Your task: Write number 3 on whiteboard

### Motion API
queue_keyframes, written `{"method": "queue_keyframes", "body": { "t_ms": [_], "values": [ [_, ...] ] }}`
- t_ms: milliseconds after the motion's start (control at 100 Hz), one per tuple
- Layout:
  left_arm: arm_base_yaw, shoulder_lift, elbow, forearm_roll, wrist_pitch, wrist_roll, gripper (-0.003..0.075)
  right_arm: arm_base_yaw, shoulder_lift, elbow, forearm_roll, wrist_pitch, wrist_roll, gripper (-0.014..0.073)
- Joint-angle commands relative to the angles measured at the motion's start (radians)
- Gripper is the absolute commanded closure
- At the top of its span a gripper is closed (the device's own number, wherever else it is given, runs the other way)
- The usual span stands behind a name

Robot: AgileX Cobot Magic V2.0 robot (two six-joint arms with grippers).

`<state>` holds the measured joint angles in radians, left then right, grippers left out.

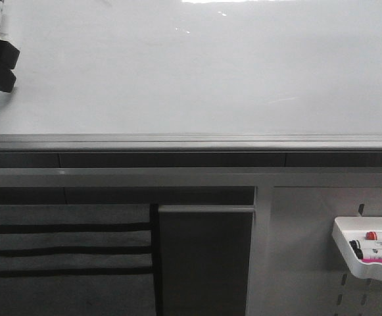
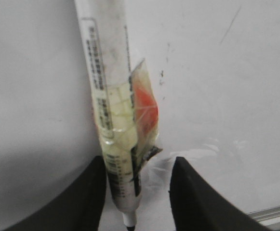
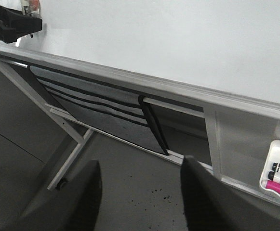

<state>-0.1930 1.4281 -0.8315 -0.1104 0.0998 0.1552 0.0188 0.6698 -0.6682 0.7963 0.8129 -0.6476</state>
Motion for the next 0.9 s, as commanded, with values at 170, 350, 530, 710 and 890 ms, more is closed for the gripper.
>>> {"method": "queue_keyframes", "body": {
  "t_ms": [170,350,530,710,890],
  "values": [
    [0.004,-0.027,-0.037,-0.009,-0.062,-0.003,0.0645,-0.003,0.005,-0.035,0.044,-0.037,-0.012,0.0258],
    [0.004,-0.069,-0.039,0.025,0.082,0.012,0.0692,-0.003,0.005,-0.042,0.044,-0.011,-0.012,0.0258],
    [-0.058,-0.156,-0.072,0.020,0.383,0.173,0.0714,-0.003,0.055,-0.089,0.044,0.058,-0.012,0.0258],
    [-0.212,-0.193,-0.157,-0.026,0.705,0.406,0.0714,-0.003,0.239,-0.229,0.044,0.287,-0.109,0.0258],
    [-0.331,-0.191,-0.208,-0.194,0.843,0.583,0.0714,0.080,0.394,-0.364,0.043,0.357,-0.198,0.0258]
  ]
}}
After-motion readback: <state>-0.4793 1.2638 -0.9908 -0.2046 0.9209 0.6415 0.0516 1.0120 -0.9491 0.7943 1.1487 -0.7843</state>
